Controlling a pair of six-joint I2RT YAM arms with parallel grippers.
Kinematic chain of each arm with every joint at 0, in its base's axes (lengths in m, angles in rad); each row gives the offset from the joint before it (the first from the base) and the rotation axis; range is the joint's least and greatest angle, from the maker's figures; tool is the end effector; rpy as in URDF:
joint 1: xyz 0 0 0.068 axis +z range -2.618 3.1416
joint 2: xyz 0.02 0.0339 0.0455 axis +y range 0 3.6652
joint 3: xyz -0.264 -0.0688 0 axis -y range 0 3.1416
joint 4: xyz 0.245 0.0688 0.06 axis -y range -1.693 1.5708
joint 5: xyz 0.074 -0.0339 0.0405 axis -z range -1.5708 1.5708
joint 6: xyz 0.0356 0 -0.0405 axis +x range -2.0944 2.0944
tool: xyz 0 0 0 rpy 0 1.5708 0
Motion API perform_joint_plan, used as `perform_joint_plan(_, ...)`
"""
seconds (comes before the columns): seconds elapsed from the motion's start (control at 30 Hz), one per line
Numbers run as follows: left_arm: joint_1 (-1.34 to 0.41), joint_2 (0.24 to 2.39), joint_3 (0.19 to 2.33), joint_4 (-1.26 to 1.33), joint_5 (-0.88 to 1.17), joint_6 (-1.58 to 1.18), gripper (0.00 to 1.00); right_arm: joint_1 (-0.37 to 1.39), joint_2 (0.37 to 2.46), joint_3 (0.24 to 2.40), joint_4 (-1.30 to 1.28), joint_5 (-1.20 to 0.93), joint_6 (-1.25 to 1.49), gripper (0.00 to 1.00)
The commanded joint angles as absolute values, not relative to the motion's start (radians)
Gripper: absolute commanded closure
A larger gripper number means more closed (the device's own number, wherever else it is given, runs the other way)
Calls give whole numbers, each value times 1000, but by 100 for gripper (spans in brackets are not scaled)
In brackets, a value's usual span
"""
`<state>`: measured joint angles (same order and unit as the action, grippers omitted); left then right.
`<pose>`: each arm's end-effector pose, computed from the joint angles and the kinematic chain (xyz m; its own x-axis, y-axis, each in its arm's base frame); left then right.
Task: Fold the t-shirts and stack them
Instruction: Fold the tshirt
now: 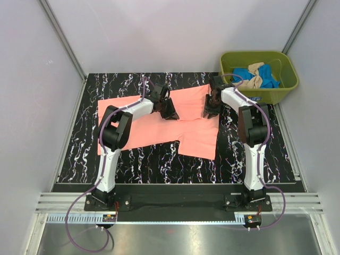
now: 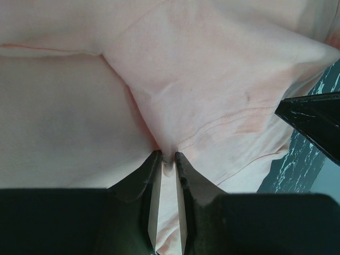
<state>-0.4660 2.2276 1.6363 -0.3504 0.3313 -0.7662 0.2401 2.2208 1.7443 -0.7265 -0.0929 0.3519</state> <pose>0.4249 -0.2266 0.1488 -0.9337 -0.2644 -0.2416 -0.0715 0.7987 -0.5975 0.4502 0.1136 0.1625 -0.9436 0.1223 -0.3077 0.0597 0.9769 0.2052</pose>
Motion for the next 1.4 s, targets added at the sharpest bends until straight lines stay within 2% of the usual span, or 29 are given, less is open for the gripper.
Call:
perform_joint_plan(0.0, -466, 2230, 1687, -347, 365, -742, 80, 238, 2226, 1772, -707, -106, 373, 67)
perform_joint_plan(0.07, -466, 2230, 1695, -359, 370, -739, 83, 236, 2221, 1778, -707, -106, 376, 76)
perform_joint_plan(0.1, -466, 2230, 1700, -360, 374, -736, 84, 236, 2220, 1784, -718, -101, 377, 83)
perform_joint_plan(0.23, -466, 2230, 1715, -397, 379, -724, 89, 236, 2203, 1790, -744, -81, 379, 100)
perform_joint_plan(0.57, -457, 2227, 1738, -502, 408, -724, 96, 236, 2112, 1753, -831, -109, 394, 100)
perform_joint_plan(0.93, -453, 2250, 1753, -543, 433, -727, 91, 238, 2117, 1736, -861, -124, 397, 100)
perform_joint_plan(1.1, -453, 2235, 1761, -564, 416, -703, 78, 236, 2118, 1746, -917, -123, 371, 94)
perform_joint_plan(1.23, -449, 2209, 1796, -610, 403, -669, 67, 238, 2074, 1746, -927, -120, 331, 83)
perform_joint_plan(1.33, -425, 2149, 1806, -630, 370, -631, 62, 250, 2053, 1781, -887, -94, 302, 67)
perform_joint_plan(1.37, -411, 2129, 1801, -630, 336, -621, 60, 247, 2054, 1808, -868, -75, 301, 56)
